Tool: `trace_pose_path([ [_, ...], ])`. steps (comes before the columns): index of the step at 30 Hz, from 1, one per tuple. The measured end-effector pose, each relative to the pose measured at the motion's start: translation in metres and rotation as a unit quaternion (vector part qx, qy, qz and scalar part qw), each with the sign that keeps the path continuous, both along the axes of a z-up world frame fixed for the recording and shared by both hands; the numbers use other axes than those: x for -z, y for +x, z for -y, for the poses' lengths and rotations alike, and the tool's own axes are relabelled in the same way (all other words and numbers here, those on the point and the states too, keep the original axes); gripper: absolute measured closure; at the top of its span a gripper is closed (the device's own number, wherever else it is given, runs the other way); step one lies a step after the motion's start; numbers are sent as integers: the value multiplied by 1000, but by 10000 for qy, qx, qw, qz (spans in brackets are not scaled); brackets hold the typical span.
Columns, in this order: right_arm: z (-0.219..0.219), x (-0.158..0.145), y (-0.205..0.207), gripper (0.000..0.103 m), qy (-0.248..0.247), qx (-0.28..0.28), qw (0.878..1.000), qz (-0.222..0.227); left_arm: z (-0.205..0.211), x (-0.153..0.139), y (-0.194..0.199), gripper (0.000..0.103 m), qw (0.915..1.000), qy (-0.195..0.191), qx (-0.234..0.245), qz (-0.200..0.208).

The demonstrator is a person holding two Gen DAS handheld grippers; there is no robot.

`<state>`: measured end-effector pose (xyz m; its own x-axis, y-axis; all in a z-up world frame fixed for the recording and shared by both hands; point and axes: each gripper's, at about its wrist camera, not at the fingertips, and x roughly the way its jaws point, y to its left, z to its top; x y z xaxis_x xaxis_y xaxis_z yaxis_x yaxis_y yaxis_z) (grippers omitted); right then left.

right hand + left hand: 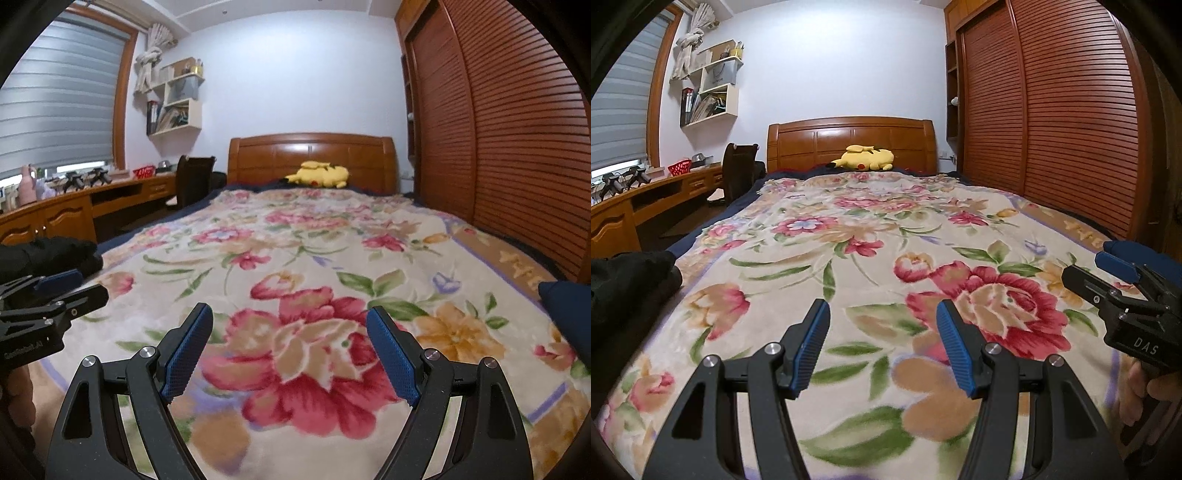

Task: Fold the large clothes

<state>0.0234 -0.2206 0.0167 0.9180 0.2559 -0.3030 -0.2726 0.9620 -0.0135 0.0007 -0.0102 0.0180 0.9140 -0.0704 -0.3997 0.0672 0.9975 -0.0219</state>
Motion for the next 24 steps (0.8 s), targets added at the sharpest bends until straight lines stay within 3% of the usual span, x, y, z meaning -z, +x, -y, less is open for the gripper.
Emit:
trace_pose_path([
  [24,0,0,-1,16,30,80,9999,91,-4,1,-6,43,9999,-1,-97,65],
])
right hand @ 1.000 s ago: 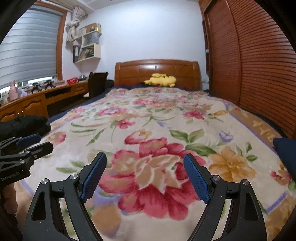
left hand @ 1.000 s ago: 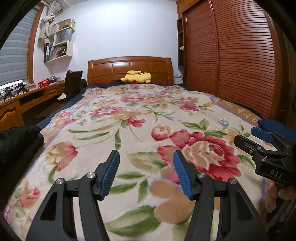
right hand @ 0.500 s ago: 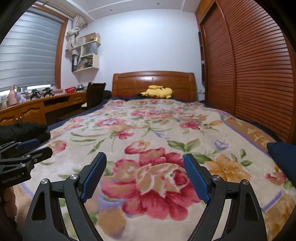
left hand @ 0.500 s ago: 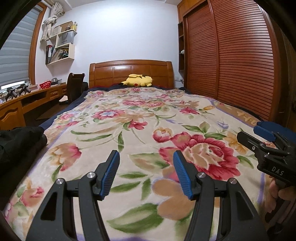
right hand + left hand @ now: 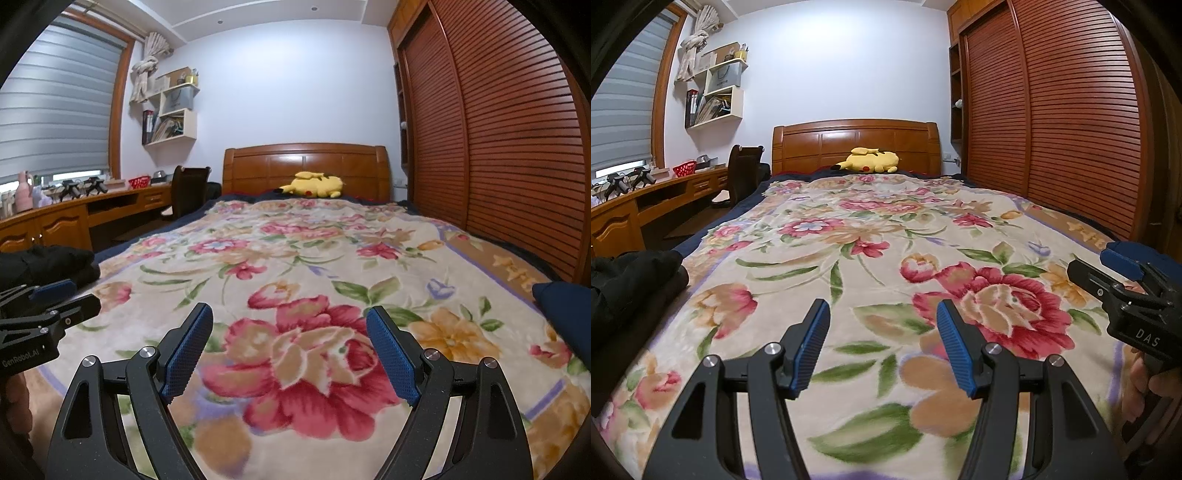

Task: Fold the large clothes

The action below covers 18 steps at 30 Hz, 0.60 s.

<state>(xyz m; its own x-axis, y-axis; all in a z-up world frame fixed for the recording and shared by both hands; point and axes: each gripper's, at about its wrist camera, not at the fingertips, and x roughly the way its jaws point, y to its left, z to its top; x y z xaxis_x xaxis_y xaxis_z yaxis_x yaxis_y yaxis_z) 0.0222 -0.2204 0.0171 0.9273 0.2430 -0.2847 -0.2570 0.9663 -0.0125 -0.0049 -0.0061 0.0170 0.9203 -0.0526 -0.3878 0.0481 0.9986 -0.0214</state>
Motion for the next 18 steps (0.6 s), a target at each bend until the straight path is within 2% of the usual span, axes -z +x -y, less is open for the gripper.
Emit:
trace_pose_path([
  [18,0,0,-1,16,-3,-5,10000,7,0,0,-2,43,10000,-27,-40,47],
])
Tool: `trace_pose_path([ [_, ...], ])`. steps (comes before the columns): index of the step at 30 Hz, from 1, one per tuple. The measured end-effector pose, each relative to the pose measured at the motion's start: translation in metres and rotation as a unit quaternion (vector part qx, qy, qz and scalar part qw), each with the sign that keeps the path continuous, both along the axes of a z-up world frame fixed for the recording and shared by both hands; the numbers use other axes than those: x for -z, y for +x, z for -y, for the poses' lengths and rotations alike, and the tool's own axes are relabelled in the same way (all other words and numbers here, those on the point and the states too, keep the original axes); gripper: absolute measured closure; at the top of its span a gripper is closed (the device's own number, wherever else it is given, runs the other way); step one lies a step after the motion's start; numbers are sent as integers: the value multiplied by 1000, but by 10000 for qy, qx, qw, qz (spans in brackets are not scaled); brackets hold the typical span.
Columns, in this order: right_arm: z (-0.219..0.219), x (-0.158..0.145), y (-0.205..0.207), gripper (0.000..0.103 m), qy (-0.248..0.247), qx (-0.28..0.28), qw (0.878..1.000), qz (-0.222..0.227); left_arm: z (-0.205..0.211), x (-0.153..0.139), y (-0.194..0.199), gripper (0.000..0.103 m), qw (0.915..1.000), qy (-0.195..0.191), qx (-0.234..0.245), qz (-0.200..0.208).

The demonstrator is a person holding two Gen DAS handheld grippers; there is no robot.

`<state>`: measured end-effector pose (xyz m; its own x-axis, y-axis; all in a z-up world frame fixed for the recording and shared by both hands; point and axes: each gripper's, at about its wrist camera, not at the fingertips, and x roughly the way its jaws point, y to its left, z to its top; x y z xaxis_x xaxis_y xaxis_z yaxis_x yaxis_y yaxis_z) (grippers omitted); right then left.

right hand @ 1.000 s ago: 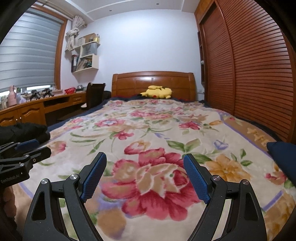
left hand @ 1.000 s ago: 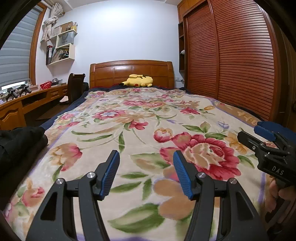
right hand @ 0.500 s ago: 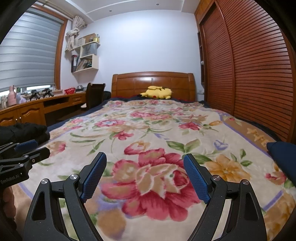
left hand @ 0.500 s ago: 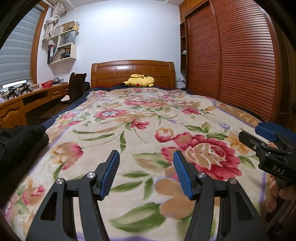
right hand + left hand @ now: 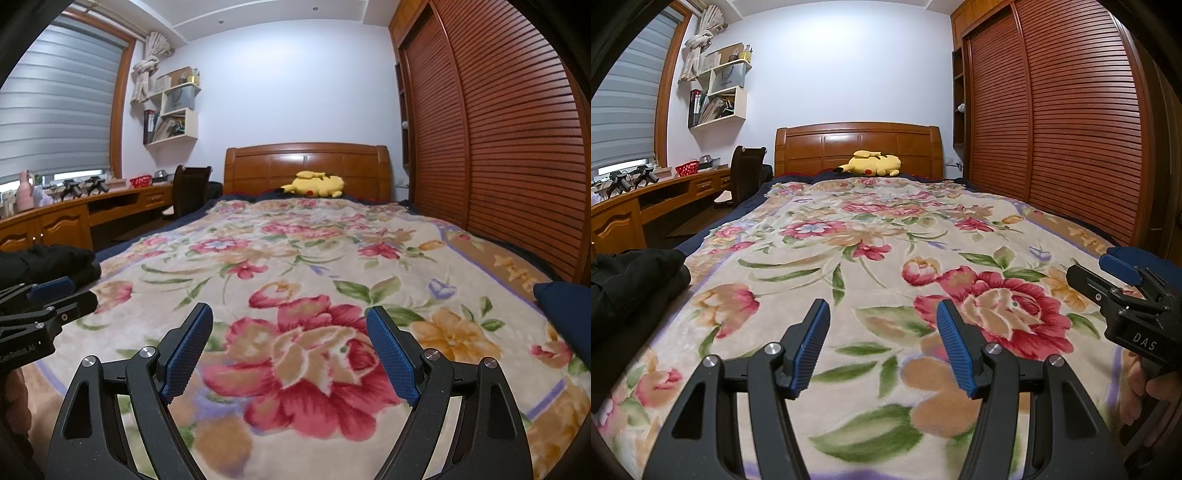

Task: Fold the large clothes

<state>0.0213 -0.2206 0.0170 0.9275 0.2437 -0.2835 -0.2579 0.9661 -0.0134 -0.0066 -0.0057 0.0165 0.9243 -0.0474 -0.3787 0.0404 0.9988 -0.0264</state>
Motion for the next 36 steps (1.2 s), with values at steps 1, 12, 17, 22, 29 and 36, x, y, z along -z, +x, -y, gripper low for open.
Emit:
trace_pose_path([
  [1,0,0,0,16,-3,-1,10000,3,0,0,0,43,10000,-2,-2,-3],
  [12,1,0,1,16,0,-5,10000,8,1,-1,-2,43,10000,33,-19,17],
  [17,1,0,2,16,-5,2,10000,16,1,-1,-2,43,10000,28,-24,16],
  [22,1,0,1,16,1,-2,10000,16,1,-1,-2,43,10000,34,-25,18],
  [29,1,0,1,16,-5,0,10000,17,0,-1,-2,43,10000,20,-22,23],
  [36,1,1,1,16,-4,-3,10000,18,0,-2,-3,43,10000,15,-22,24],
])
